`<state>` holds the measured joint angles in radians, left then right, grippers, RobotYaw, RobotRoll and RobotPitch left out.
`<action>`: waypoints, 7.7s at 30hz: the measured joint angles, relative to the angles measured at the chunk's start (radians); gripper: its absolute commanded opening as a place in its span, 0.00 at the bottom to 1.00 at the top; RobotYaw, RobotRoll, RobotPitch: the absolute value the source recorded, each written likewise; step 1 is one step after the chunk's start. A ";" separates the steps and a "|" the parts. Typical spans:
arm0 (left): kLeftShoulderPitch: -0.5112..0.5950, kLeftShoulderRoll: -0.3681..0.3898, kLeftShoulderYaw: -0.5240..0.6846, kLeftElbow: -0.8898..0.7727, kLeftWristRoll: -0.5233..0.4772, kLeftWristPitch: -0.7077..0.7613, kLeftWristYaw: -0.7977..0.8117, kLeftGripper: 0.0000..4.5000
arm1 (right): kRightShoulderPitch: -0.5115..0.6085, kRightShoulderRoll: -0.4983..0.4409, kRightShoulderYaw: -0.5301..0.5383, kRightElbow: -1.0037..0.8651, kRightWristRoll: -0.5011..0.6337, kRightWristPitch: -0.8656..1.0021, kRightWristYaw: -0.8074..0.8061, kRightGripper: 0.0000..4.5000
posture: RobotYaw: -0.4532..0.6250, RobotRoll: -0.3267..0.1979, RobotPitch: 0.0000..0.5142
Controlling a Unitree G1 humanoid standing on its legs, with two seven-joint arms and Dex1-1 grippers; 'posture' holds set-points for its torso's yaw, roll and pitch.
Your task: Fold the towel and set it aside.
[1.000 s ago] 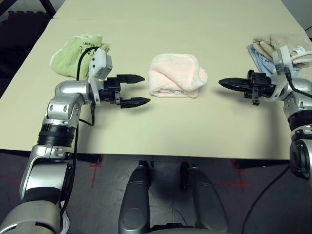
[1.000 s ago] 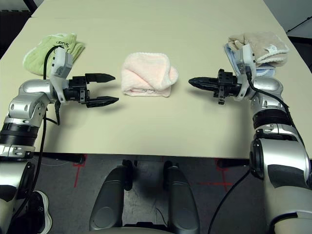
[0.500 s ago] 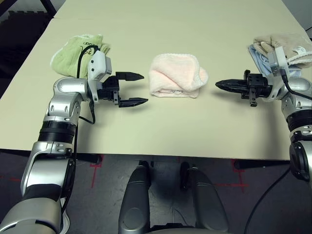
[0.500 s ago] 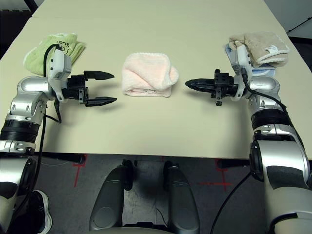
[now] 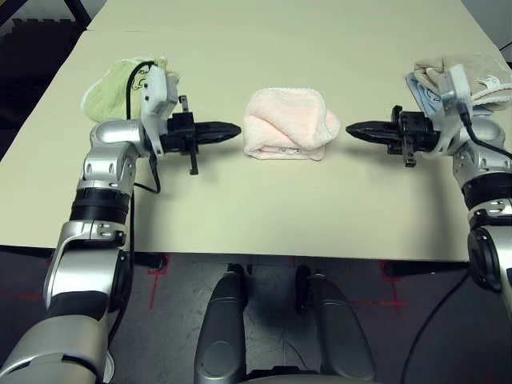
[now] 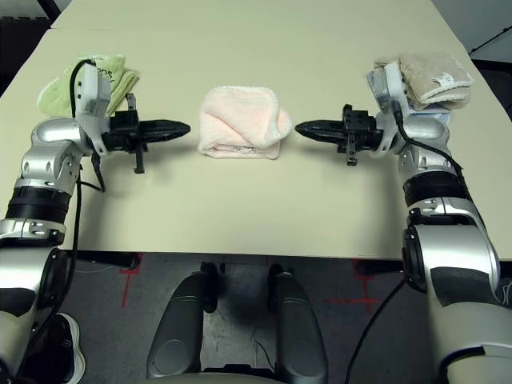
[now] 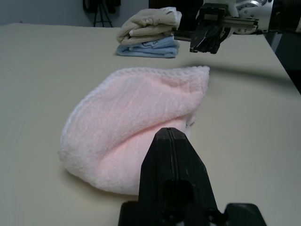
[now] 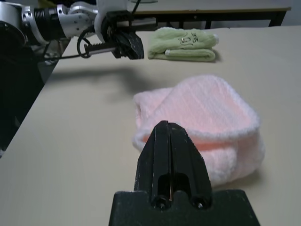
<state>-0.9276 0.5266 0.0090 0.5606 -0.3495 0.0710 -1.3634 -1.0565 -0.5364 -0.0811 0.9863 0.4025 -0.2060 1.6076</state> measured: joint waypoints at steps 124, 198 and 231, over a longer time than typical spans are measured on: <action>-0.238 -0.071 0.041 0.473 0.294 -0.254 0.298 0.00 | -0.090 0.110 -0.121 0.197 -0.216 -0.059 -0.493 0.00 | 0.45 0.62 0.50; -0.235 -0.048 -0.006 0.371 0.024 0.588 0.179 1.00 | 0.282 -0.134 -0.050 -0.359 -0.009 0.311 -0.042 0.99 | 0.43 0.62 0.49; -0.394 -0.119 0.077 0.607 0.077 0.900 0.226 1.00 | 0.251 -0.126 -0.043 -0.316 -0.023 0.277 -0.030 0.99 | 0.43 0.62 0.50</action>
<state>-1.3217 0.4072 0.0862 1.1673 -0.2727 0.9714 -1.1379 -0.8060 -0.6620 -0.1241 0.6707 0.3798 0.0714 1.5774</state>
